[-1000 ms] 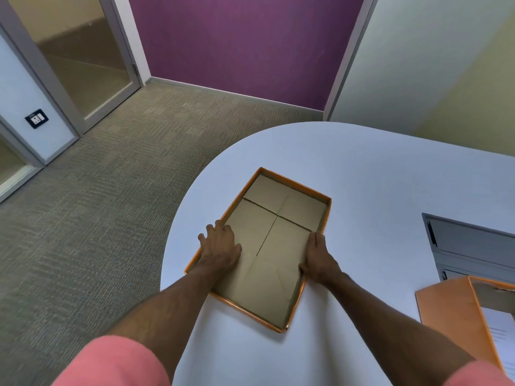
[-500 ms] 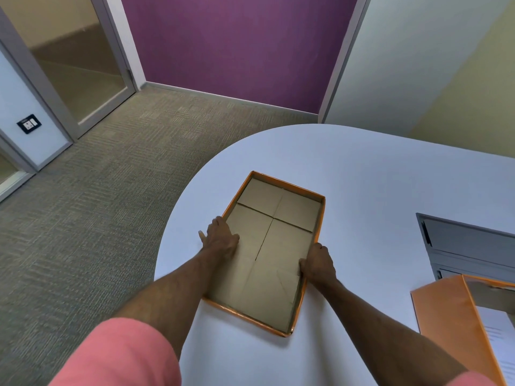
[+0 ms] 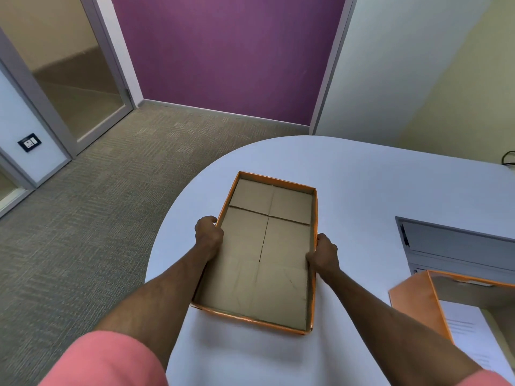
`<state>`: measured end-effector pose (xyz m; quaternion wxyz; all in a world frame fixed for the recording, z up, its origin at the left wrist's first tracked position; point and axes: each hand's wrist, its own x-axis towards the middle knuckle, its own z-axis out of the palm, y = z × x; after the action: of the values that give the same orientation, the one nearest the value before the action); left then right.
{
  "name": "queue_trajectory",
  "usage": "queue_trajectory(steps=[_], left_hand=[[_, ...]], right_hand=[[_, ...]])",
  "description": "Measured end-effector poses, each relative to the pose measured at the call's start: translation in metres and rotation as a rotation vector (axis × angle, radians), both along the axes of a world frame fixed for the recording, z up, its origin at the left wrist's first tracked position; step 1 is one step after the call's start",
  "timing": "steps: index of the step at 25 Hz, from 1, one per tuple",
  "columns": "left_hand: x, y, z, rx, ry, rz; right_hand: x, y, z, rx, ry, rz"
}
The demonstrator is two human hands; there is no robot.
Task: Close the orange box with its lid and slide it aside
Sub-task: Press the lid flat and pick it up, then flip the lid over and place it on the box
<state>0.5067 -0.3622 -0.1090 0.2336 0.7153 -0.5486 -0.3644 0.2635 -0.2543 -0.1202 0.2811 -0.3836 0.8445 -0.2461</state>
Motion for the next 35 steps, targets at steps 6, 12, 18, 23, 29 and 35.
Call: queue_trajectory(steps=[6,12,18,23,29,35], left_hand=[[-0.041,0.025,0.062,-0.107,0.078,-0.009],[-0.1,0.072,0.115,-0.161,0.07,-0.075],[-0.166,0.14,0.141,-0.086,0.196,-0.161],[-0.216,0.208,0.151,-0.001,0.399,-0.181],[-0.255,0.263,0.165,-0.047,0.608,-0.136],[-0.276,0.289,0.197,-0.279,0.57,-0.029]], right_hand=[[-0.061,0.024,0.059,-0.218,-0.289,-0.09],[-0.132,0.075,0.108,-0.345,-0.347,-0.087],[-0.205,0.154,0.139,-0.329,-0.348,-0.063],[-0.263,0.232,0.151,-0.332,-0.387,-0.112],[-0.294,0.288,0.151,-0.319,-0.44,-0.154],[-0.29,0.304,0.161,-0.184,-0.252,-0.153]])
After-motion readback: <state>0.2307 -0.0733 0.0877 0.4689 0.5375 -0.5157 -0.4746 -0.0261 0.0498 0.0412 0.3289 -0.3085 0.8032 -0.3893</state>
